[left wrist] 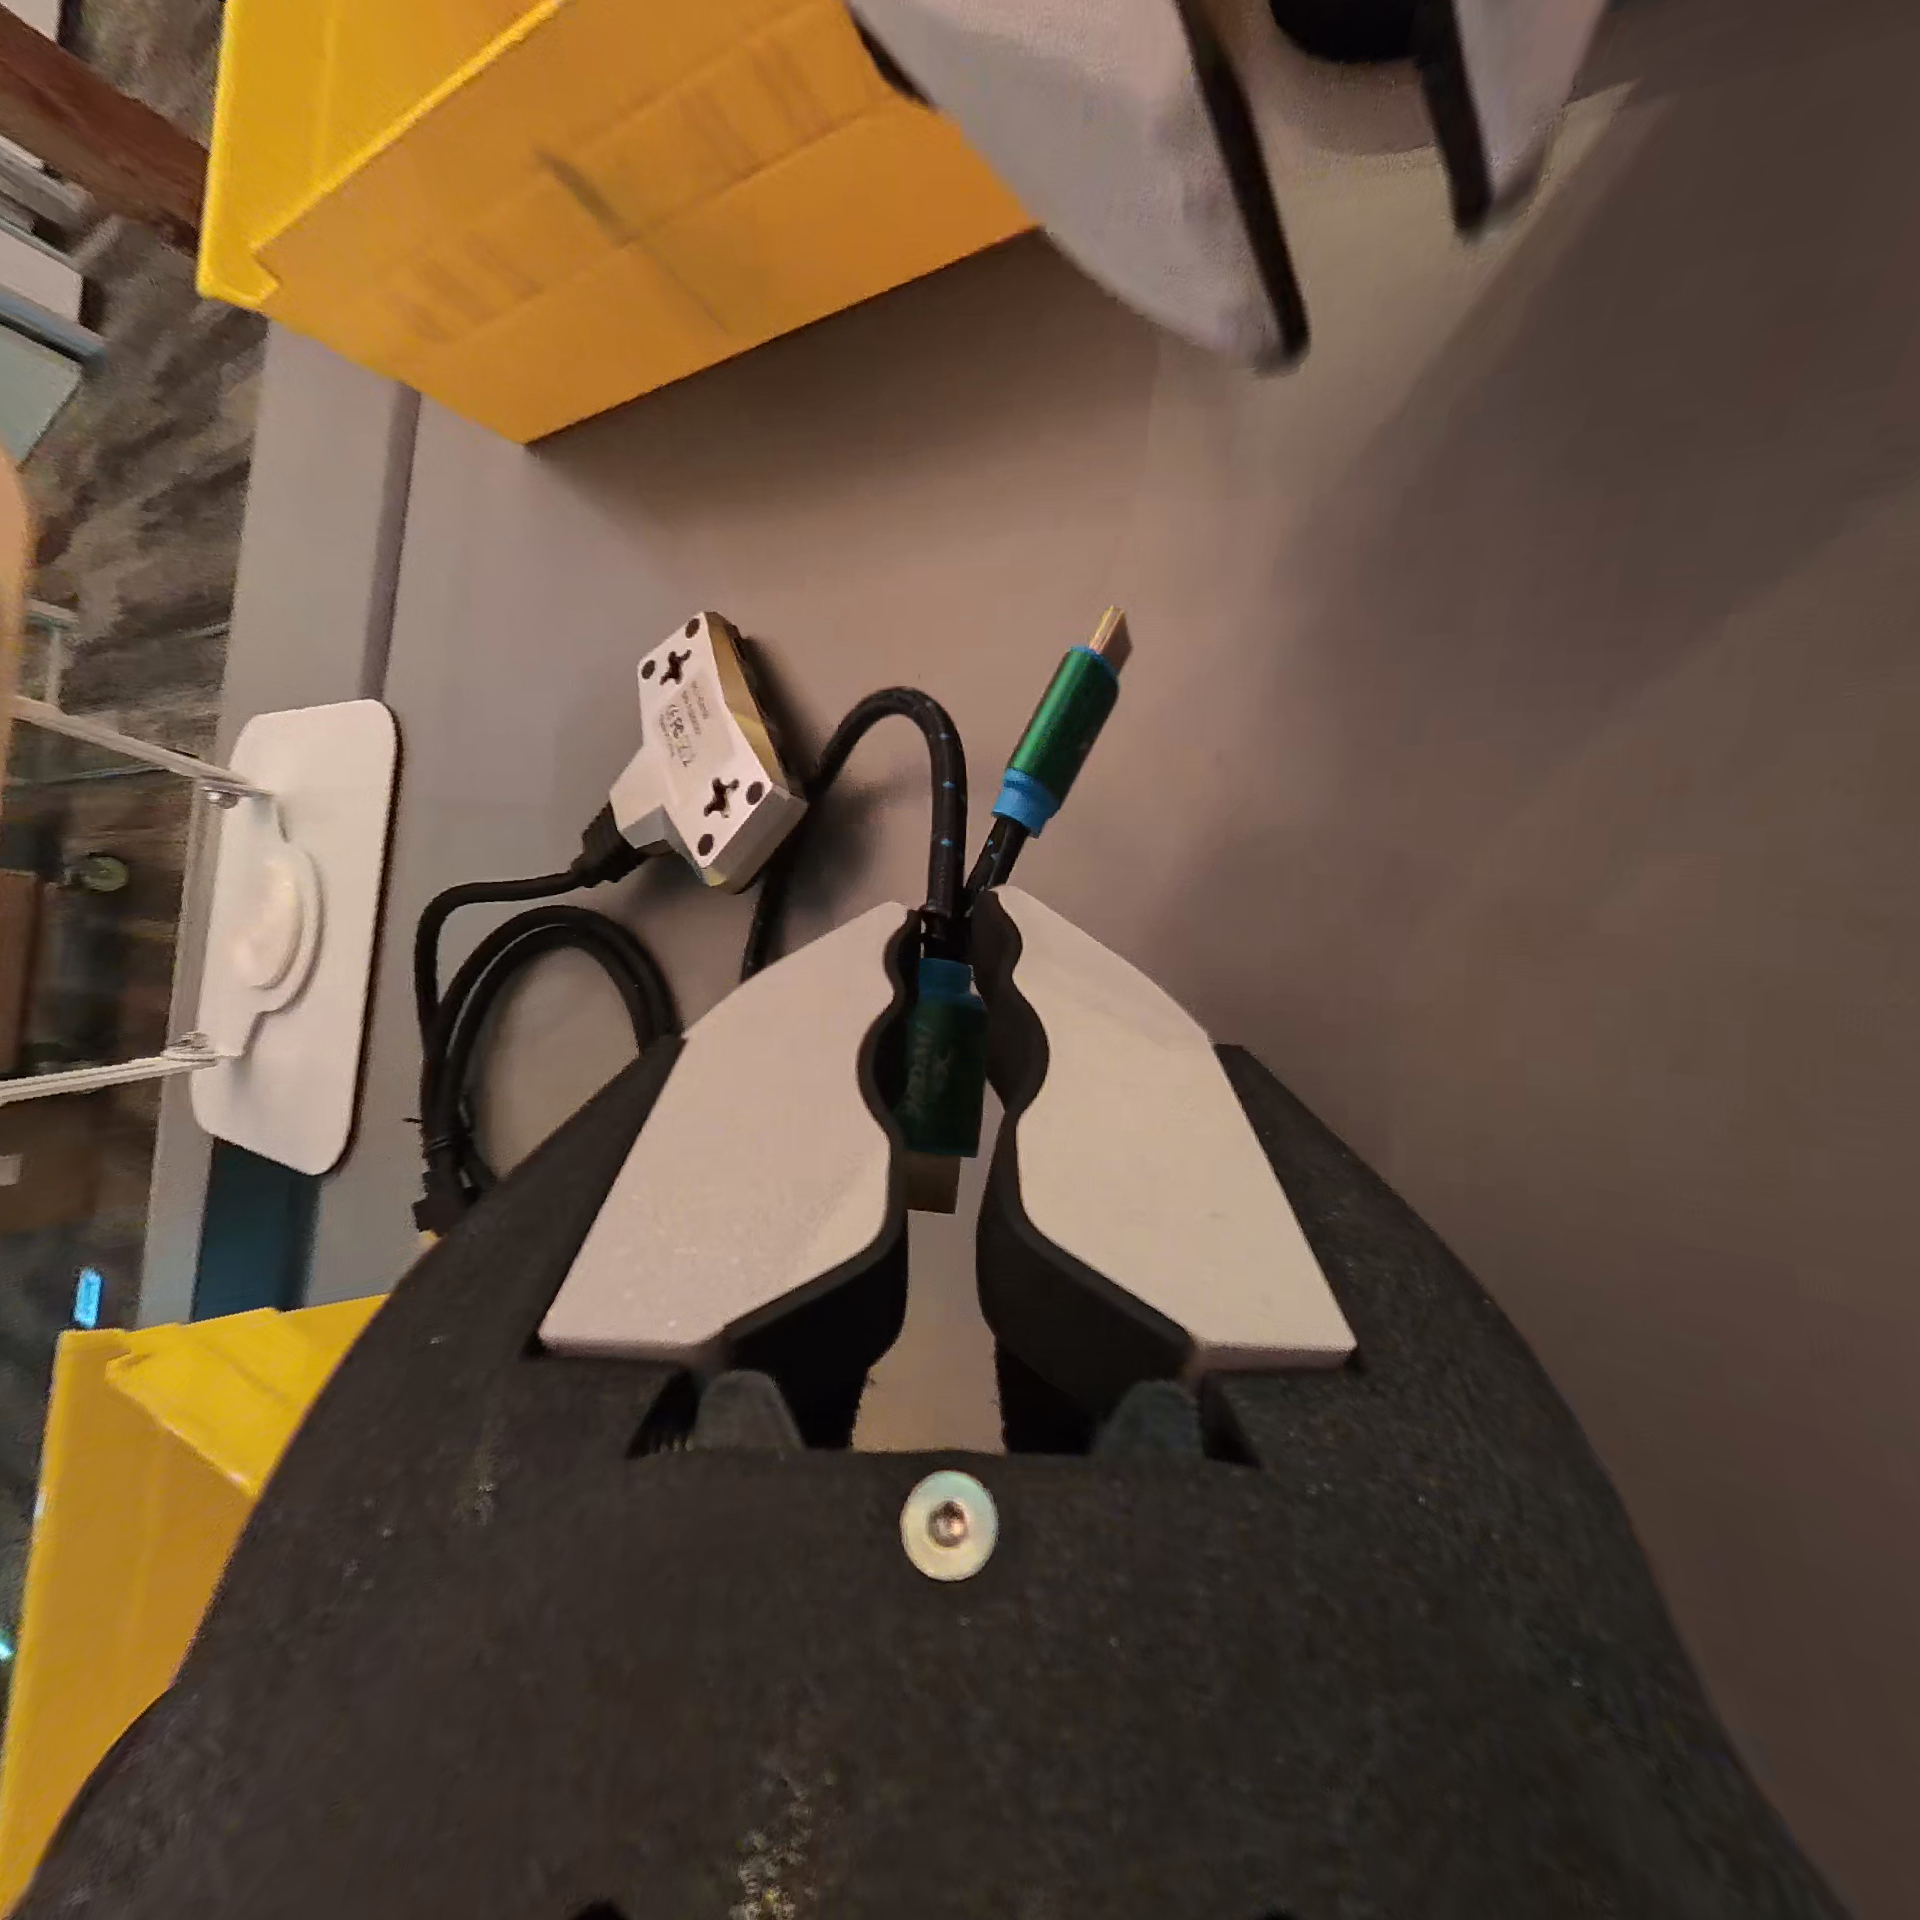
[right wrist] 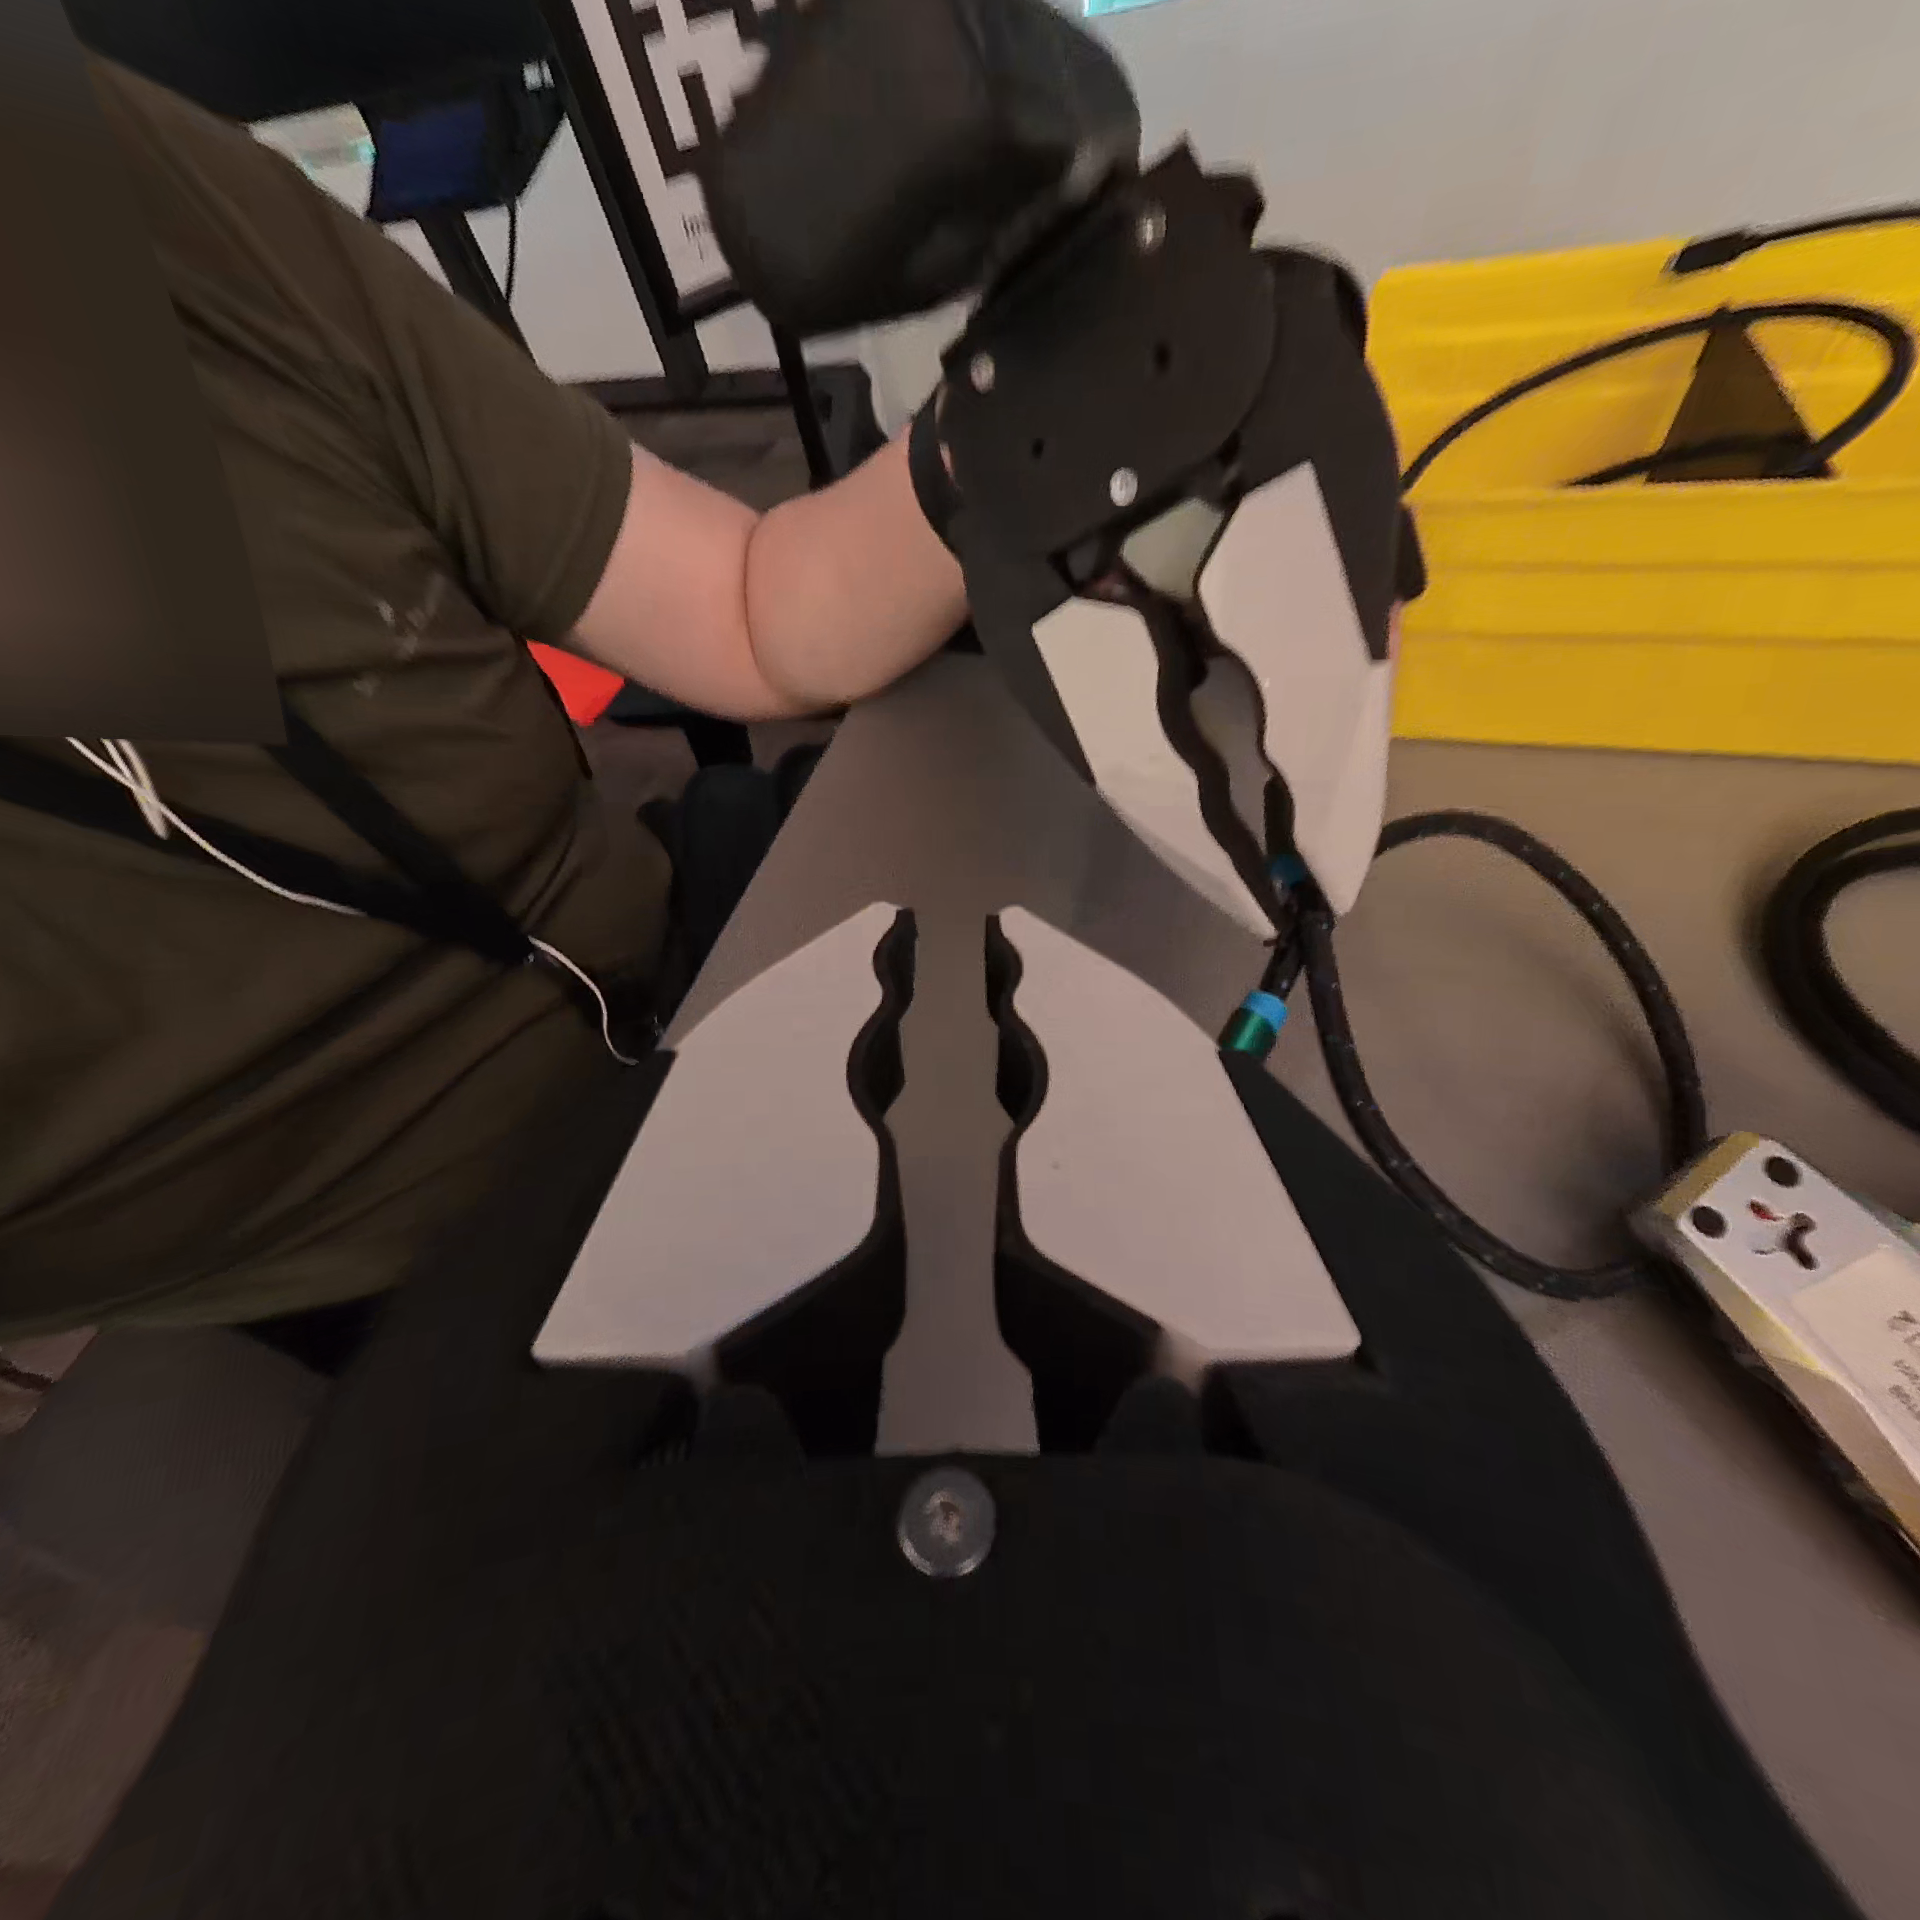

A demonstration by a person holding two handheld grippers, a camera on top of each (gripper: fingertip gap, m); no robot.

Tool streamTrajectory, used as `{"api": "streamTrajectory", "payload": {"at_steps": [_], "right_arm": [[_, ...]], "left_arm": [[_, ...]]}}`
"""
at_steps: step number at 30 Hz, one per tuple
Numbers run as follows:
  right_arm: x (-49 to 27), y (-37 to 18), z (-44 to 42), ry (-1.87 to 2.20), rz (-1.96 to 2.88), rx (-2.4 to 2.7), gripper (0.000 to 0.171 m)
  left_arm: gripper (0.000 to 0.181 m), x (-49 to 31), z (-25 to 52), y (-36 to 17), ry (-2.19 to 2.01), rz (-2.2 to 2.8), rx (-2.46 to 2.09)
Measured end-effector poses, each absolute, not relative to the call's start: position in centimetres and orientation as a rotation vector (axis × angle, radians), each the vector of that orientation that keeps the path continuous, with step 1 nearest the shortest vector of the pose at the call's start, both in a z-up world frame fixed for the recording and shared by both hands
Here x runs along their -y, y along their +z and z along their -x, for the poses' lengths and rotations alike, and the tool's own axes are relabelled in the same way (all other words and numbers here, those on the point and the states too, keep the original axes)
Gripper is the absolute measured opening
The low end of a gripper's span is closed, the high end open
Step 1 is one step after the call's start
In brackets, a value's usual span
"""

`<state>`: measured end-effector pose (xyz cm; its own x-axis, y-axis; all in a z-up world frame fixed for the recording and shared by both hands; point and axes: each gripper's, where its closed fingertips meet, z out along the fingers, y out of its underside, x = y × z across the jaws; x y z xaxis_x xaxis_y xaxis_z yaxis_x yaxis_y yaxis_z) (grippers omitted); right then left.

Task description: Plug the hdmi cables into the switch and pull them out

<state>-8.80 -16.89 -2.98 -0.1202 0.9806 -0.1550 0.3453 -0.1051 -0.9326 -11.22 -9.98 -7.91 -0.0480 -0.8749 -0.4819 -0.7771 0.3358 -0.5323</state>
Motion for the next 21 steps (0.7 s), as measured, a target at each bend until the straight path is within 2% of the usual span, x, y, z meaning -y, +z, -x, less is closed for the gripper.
{"api": "streamTrajectory", "payload": {"at_steps": [1,8,10,12,21], "right_arm": [[17.0,-3.6,9.2,1.221,1.511,1.533,0.014],[19.0,-7.4,10.5,1.317,1.665,1.685,0.014],[19.9,-8.5,10.4,1.353,1.705,1.759,0.014],[19.8,-9.3,10.6,1.333,1.729,1.774,0.011],[16.4,-8.9,11.0,1.385,1.741,1.550,0.012]], "left_arm": [[0.009,10.1,11.2,-7.7,-0.160,1.455,-1.829],[0.008,9.8,11.3,-6.2,-0.157,1.498,-1.717],[0.000,8.9,11.3,-5.3,-0.134,1.522,-1.614],[0.000,8.6,11.2,-4.9,-0.175,1.540,-1.560],[0.001,8.8,12.8,-5.7,-0.263,1.587,-1.619]]}}
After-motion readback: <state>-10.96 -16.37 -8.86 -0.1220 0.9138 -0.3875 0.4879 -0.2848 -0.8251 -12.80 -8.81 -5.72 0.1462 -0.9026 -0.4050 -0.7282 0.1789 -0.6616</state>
